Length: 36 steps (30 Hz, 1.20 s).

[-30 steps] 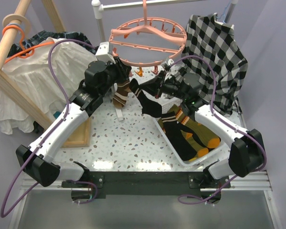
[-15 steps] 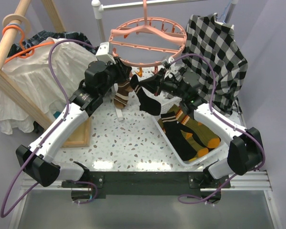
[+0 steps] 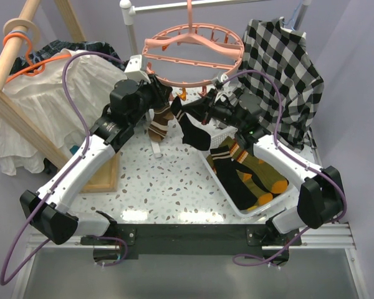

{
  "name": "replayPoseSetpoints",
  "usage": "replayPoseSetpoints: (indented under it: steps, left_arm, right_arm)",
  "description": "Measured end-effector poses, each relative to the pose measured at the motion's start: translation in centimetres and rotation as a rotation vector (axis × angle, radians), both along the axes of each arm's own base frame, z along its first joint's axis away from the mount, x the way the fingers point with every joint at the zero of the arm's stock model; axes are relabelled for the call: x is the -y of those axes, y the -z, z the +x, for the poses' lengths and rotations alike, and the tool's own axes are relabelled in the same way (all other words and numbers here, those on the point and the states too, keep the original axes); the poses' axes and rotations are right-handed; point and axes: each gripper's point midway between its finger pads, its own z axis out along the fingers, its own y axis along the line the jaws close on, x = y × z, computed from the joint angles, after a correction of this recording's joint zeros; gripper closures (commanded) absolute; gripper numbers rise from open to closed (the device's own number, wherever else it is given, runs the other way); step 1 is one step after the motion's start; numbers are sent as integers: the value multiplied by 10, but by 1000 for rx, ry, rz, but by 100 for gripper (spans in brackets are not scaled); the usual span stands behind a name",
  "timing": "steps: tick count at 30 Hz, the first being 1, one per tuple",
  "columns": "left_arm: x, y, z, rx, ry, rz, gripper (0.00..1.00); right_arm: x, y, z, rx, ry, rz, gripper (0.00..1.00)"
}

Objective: Clip the socks to the hanger
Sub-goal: Clamp the sock onto the hanger.

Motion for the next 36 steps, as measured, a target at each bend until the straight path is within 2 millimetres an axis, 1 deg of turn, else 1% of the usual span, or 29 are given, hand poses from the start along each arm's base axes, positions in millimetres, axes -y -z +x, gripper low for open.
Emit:
replayPoseSetpoints:
  steps: [6, 15, 36]
  left_arm:
    - [-2, -5, -3, 11, 0, -7, 100]
    - [-2, -5, -3, 11, 0, -7, 100]
    - [-3, -1, -4, -1, 1, 11, 100]
  right_arm:
    - [0, 0, 0, 0, 0, 0, 100]
    - [-1, 4, 2, -9, 1, -5, 100]
    - [-1, -4, 4, 5, 6, 5, 100]
